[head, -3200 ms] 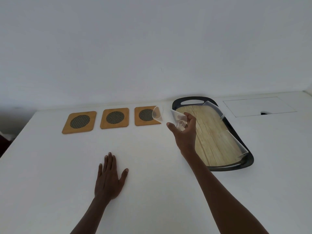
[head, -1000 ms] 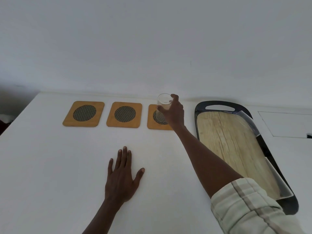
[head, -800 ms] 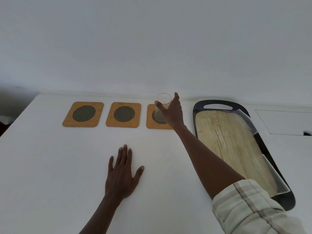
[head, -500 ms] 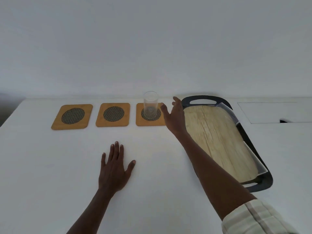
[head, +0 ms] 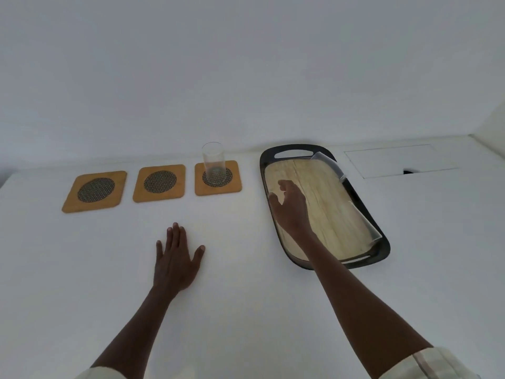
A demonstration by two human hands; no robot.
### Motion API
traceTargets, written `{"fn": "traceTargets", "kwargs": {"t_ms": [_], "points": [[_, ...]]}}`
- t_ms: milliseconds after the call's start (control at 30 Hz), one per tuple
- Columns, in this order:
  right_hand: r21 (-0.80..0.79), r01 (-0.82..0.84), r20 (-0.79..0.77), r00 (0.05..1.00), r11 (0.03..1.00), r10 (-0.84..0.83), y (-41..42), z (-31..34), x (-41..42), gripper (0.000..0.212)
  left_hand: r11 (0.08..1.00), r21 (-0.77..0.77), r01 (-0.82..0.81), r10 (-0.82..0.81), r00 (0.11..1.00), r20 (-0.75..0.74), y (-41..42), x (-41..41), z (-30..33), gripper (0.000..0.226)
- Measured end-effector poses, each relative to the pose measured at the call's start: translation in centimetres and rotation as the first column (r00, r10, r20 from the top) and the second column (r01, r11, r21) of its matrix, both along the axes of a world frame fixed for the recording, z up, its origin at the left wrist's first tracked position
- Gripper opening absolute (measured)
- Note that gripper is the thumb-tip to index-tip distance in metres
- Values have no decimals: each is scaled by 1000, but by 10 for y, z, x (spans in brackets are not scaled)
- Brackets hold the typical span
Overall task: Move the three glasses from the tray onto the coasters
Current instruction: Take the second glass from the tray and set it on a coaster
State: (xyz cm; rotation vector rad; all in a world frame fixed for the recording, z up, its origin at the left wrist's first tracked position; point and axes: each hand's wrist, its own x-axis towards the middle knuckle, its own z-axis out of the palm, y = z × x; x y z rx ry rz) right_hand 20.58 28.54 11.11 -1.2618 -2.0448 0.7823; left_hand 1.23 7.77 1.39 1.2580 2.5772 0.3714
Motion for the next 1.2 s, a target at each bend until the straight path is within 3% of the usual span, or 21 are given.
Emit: {"fn": "traceTargets", "kwargs": {"t_ms": [200, 467, 833, 967, 1200], "points": [[19, 43, 49, 998, 999, -44, -3, -2, 44, 42, 990, 109, 92, -97, 994, 40, 27, 58, 4, 81], [69, 180, 156, 969, 981, -189, 11, -5, 108, 52, 979, 84, 186, -190, 981, 36, 48, 108, -5, 82], [77, 331, 330, 882, 940, -338, 23, -21, 165, 70, 978, 39, 205, -203, 977, -67, 48, 109, -14, 83], [1, 358, 424, 846, 934, -324, 22, -30, 174, 80, 978, 38, 204, -201, 977, -66, 48, 109, -16, 84], [-48, 350, 359, 880, 936, -311, 20, -41, 178, 78, 978, 47, 203, -199, 977, -75, 49, 108, -17, 85]]}}
